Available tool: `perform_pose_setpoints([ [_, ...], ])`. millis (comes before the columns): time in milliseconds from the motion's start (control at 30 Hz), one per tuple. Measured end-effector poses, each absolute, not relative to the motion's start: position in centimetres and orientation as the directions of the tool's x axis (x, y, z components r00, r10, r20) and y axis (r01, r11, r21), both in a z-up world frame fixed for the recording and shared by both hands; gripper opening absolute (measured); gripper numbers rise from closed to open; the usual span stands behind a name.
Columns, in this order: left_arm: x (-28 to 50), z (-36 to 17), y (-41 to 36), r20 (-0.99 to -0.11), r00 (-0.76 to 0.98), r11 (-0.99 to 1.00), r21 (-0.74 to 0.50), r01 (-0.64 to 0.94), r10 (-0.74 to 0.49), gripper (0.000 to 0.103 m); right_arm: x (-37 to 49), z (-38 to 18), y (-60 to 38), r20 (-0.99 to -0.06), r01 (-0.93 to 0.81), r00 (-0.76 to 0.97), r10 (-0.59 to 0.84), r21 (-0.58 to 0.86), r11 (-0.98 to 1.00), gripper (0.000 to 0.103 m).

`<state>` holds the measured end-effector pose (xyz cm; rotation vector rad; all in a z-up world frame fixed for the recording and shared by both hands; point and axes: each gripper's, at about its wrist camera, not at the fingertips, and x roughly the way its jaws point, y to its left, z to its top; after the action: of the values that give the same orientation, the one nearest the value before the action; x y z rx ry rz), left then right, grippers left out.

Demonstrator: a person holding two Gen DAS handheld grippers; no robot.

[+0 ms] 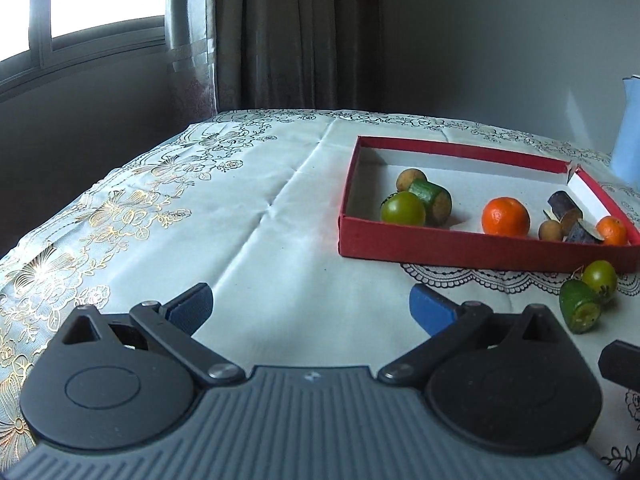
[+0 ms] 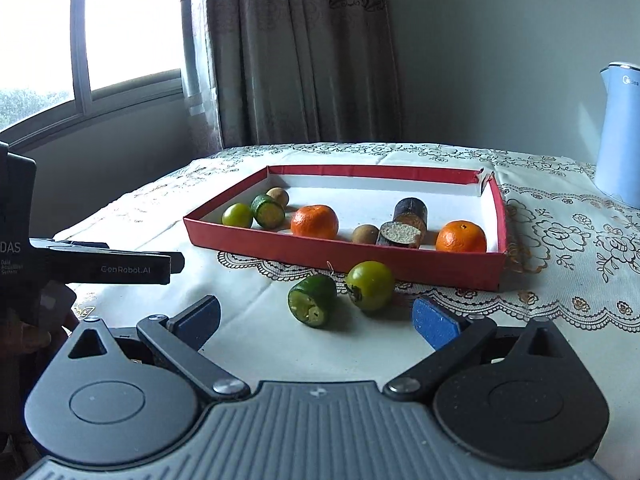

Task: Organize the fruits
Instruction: 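Move the right gripper to the cut green lime half and grasp it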

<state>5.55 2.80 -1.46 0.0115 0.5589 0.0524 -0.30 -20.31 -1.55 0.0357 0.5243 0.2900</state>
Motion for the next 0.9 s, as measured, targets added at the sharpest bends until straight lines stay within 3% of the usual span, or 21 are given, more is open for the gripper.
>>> perform_pose_setpoints([
  [233, 5.6, -1.5, 2.8, -0.543, 0.837, 0.998, 0.03, -0.052, 0.06, 0.103, 1.9, -2.0, -18.7, -0.547, -0.28, 0.78, 0.304, 0.129, 0.951, 0.089],
  [733, 5.8, -1.7, 2.4, -0.554, 0.827, 0.996, 0.065, -0.067, 0.092, 0.103, 4.6, -2.5, -16.8, -0.623, -0.243, 0.747, 0.231, 0.068, 0.968, 0.083],
  [900, 5.8, -1.7, 2.4, -0.559, 0.823, 0.995, 0.068, -0.069, 0.095, 0.103, 4.7, -2.6, -15.6, -0.624, -0.247, 0.756, 0.199, 0.011, 0.969, 0.07],
])
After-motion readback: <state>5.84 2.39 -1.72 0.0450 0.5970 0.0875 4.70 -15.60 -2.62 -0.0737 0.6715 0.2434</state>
